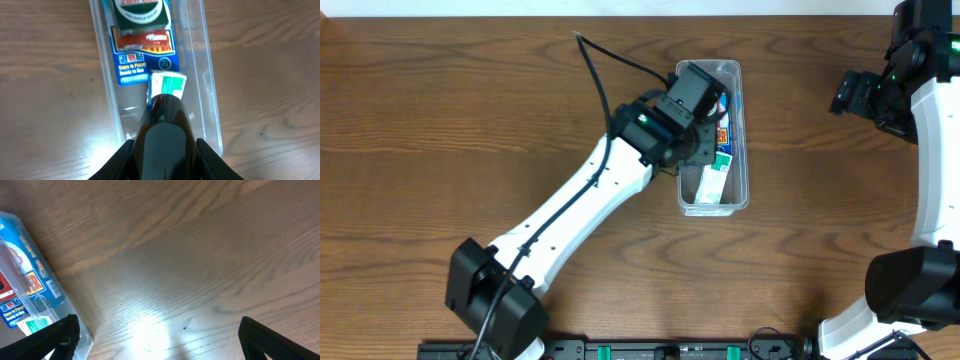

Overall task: Pack container
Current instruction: 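Carry the bottle over the container and lower it inside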

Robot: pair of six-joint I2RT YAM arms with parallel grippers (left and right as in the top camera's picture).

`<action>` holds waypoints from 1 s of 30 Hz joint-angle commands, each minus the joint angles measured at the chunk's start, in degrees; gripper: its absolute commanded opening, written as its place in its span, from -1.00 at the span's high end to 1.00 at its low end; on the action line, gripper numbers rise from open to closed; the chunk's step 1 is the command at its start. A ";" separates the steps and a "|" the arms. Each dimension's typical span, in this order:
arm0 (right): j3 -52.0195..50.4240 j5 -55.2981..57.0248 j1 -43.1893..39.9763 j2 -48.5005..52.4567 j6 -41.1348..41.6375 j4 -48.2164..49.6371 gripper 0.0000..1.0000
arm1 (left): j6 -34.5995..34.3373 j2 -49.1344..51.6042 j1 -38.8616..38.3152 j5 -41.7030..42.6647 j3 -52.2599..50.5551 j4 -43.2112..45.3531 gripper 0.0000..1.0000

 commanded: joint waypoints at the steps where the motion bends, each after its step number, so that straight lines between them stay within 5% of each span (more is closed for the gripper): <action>1: 0.02 0.39 -0.42 0.04 0.79 -0.02 -0.98 | -3.10 1.68 -1.05 -3.63 0.52 0.15 0.35; 30: 0.02 0.39 -0.42 0.04 0.79 -0.02 -0.98 | -5.46 12.87 -1.86 -8.94 0.52 1.38 0.33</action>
